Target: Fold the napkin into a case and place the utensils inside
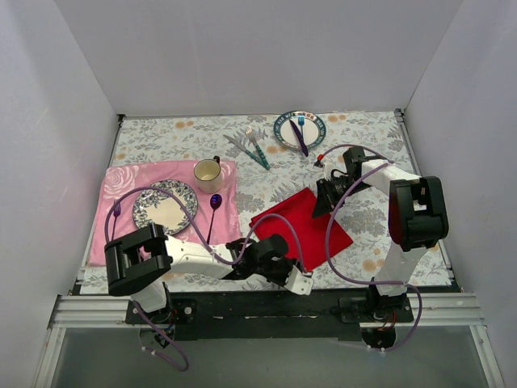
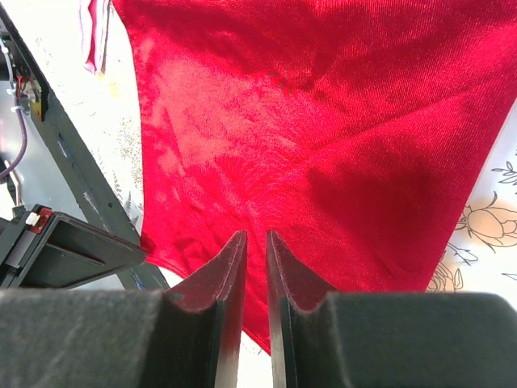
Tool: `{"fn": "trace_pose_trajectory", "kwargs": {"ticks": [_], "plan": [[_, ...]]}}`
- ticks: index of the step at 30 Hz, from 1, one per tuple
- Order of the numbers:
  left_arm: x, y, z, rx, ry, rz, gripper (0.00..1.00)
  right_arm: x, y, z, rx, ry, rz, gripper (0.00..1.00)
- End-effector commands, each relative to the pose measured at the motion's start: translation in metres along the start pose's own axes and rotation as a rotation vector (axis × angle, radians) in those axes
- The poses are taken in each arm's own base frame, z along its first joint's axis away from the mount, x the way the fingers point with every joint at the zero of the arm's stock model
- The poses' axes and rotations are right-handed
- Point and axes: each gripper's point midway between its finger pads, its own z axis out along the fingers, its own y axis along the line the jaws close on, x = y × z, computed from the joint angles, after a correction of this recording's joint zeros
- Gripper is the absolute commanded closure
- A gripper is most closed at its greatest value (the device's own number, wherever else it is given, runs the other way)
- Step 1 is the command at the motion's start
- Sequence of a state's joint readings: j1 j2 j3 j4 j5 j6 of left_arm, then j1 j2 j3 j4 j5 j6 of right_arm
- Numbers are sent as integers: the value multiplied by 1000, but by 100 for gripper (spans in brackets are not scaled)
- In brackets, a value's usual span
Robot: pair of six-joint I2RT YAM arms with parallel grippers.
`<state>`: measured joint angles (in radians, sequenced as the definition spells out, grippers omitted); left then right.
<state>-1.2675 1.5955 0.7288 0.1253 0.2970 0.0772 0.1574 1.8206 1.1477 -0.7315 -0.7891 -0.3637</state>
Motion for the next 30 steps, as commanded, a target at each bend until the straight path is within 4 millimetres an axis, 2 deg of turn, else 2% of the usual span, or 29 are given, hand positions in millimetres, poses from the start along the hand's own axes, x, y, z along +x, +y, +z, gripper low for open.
{"fn": "trace_pose_trajectory", "kwargs": {"ticks": [1,14,18,19,21,26,30], "plan": [[-17,8,1,-9,-40,5,73,-4,6,-2,-26,-11,-5,76],[-15,13,6,-36,-27,-28,82,-5,5,-2,-34,-15,3,76],[-24,18,1,-50,-50,-34,90,-5,5,-2,-37,-15,5,76],[-25,18,0,-49,-49,-36,95,-6,5,-2,-38,-18,7,76],[-28,23,-3,-64,-52,-40,100,-7,5,-3,-40,-20,7,76],[-33,34,-6,-79,-53,-108,100,-13,6,-6,-46,-37,1,74],[-41,57,-11,-94,-79,-158,100,-18,4,-14,-37,-50,-5,73]]}}
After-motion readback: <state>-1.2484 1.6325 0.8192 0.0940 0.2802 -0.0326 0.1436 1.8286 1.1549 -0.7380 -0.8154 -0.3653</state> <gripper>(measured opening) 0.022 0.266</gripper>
